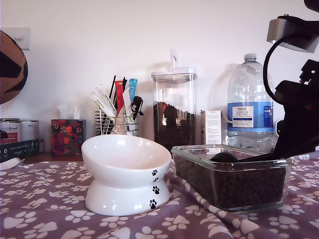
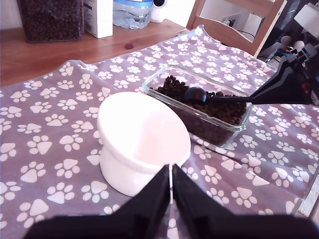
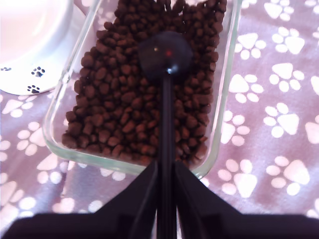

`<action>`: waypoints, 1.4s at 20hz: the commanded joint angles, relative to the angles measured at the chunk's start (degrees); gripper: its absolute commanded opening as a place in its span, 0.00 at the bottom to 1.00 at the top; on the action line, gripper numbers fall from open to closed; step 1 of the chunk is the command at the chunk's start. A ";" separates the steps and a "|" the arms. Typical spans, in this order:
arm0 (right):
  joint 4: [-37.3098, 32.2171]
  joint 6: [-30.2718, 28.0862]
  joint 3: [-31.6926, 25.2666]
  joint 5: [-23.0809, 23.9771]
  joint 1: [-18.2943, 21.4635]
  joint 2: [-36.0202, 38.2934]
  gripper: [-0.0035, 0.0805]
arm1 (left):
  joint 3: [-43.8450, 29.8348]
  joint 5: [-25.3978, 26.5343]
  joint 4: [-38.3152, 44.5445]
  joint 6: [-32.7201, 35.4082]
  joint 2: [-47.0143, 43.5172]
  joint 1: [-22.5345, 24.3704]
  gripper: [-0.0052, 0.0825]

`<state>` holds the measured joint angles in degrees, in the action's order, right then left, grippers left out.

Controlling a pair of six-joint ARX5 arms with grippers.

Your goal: Measure one spoon of cat food and pour it into the food bowl

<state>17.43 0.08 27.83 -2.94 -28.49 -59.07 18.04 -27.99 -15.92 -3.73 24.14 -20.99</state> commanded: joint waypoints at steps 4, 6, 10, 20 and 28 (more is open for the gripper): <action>1.68 3.63 0.13 -2.78 0.00 -0.28 0.03 | -0.09 -0.09 0.37 -0.42 0.22 -0.17 0.04; 1.70 5.20 0.13 -3.06 0.00 -0.26 0.03 | -0.09 -0.09 0.37 -0.42 0.22 -0.17 0.04; 0.59 9.94 0.13 -3.10 0.00 -0.28 0.03 | -0.09 -0.11 0.35 -0.81 0.22 -0.17 0.04; -0.52 18.69 0.13 -6.19 0.00 -0.28 0.03 | -0.09 -0.11 0.35 -0.81 0.22 -0.17 0.04; -1.33 26.56 0.13 -7.04 0.13 -0.28 0.03 | -0.09 -0.11 0.28 -0.81 0.22 -0.17 0.04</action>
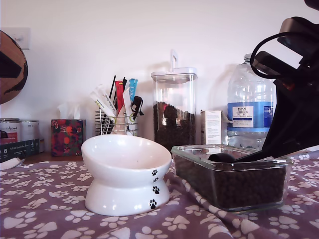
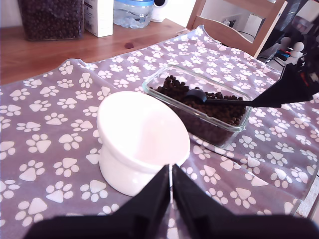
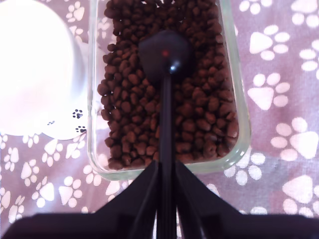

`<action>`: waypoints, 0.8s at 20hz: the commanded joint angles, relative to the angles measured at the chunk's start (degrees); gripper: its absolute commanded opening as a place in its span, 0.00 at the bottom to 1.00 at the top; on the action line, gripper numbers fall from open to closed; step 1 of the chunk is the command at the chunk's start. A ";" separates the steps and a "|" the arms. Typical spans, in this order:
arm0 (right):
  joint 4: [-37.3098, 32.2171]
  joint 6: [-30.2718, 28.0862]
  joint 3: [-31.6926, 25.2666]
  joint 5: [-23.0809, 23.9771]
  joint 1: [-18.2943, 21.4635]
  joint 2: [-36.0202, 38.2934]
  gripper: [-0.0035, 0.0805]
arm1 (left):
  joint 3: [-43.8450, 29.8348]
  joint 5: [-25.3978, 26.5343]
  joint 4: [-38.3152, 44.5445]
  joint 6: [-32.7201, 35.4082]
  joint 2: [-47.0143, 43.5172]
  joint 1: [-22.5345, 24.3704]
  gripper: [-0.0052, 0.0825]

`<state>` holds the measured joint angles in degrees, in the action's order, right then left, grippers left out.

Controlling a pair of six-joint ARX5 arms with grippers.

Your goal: Measure one spoon of cat food and pour it into the food bowl

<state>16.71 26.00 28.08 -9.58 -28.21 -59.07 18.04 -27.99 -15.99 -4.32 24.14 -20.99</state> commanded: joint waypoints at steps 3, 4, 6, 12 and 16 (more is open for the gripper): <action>-0.61 3.28 -0.11 -0.37 -0.15 -0.28 0.03 | -0.09 -0.11 0.20 -0.22 0.22 -0.17 0.04; -0.63 4.59 -0.11 -0.39 -0.15 -0.28 0.03 | -0.09 -0.11 0.11 -0.22 0.22 -0.17 0.04; -0.98 6.01 -0.11 -0.39 -0.15 -0.28 0.03 | -0.07 -0.11 0.11 -0.22 0.22 -0.17 0.04; -1.55 10.43 -0.11 -1.03 -0.15 -0.28 0.03 | -0.09 -0.11 -0.09 -0.22 0.22 -0.17 0.04; -2.49 12.72 -0.11 -2.54 -0.15 -0.39 0.03 | -0.09 -0.11 -0.09 -0.22 0.22 -0.17 0.04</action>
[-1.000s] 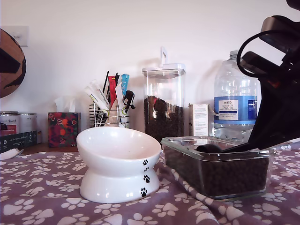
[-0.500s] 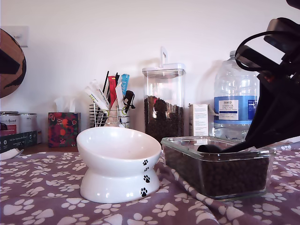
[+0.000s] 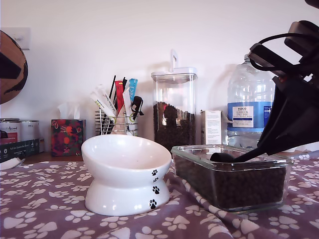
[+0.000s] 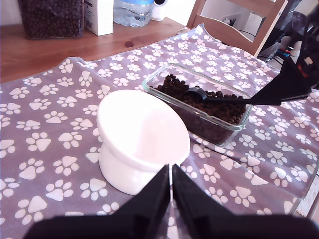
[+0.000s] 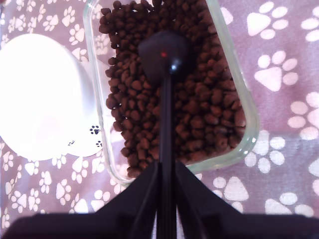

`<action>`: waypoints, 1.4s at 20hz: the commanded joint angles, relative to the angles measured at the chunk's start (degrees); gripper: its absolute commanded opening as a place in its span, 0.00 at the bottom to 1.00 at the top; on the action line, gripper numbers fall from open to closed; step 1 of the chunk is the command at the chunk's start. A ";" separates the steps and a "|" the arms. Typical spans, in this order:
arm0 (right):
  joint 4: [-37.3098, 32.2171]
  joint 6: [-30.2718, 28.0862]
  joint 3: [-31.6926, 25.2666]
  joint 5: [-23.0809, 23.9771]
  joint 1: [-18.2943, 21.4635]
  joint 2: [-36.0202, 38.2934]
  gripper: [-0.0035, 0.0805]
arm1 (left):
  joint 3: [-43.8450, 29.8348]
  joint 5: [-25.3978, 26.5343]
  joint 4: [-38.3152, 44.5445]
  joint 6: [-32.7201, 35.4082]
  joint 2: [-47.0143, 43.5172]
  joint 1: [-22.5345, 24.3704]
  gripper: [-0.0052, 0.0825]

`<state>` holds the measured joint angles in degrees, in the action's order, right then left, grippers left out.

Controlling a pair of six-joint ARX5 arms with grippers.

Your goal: Measure one spoon of cat food and pour it into the food bowl

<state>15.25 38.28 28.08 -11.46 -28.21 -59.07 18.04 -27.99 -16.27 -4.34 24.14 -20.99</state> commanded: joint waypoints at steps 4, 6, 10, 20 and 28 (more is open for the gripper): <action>-1.20 2.19 -0.11 -0.61 -0.15 -0.57 0.03 | -0.09 -0.11 0.11 -0.20 0.22 -0.17 0.04; -1.29 3.21 -0.11 -0.61 -0.11 -1.18 0.03 | -0.09 -0.11 0.07 -0.20 0.22 -0.17 0.04; -2.01 5.44 -0.11 -1.44 -0.09 -3.43 0.03 | -0.09 -0.11 0.04 -0.17 0.22 -0.17 0.04; -5.66 8.46 -0.11 -10.40 8.44 -4.44 0.03 | -0.09 -0.09 0.04 -0.17 0.22 -0.17 0.04; -5.70 9.90 -0.11 -18.21 14.43 -4.44 0.03 | -0.07 -0.07 0.02 -0.17 0.22 -0.17 0.04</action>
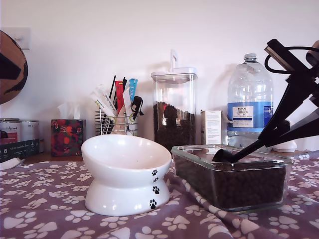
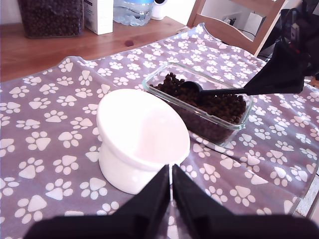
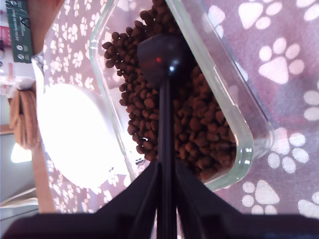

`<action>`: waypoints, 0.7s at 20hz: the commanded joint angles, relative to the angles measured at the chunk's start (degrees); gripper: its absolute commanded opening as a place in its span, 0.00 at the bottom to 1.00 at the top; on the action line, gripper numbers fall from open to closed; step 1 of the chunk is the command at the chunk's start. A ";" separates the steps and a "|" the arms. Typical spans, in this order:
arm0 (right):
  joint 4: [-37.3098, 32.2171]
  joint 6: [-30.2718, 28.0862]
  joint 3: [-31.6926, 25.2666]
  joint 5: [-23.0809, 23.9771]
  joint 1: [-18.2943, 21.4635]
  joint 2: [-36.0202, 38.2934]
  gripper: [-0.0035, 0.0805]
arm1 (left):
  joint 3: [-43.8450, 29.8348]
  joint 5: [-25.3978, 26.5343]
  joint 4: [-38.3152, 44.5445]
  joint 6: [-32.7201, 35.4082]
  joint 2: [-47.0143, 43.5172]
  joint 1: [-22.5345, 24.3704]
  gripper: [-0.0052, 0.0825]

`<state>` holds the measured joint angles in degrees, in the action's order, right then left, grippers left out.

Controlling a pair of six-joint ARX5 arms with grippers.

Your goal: Measure one spoon of cat food and pour it into the food bowl

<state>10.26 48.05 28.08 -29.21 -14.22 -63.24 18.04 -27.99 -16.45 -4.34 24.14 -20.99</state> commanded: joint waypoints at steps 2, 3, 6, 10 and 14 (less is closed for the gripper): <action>-0.85 0.28 -0.11 -2.80 1.46 -0.26 0.03 | -0.07 -0.07 0.20 -0.17 0.22 -0.17 0.04; -0.96 0.39 -0.11 -4.20 2.05 -0.26 0.03 | -0.09 -0.07 0.17 -0.17 0.22 -0.17 0.04; -2.32 1.25 -0.11 -9.09 3.80 -0.26 0.03 | -0.09 -0.07 0.17 -0.17 0.22 -0.17 0.04; -3.67 1.49 -0.11 -12.57 5.81 -0.26 0.03 | -0.09 -0.07 0.04 -0.17 0.22 -0.17 0.04; -4.20 1.60 -0.11 -17.07 7.48 -0.26 0.03 | -0.09 -0.09 -0.02 -0.17 0.22 -0.17 0.04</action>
<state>6.87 49.65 28.08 -45.36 -7.03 -63.24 18.04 -28.01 -16.69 -4.34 24.14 -20.99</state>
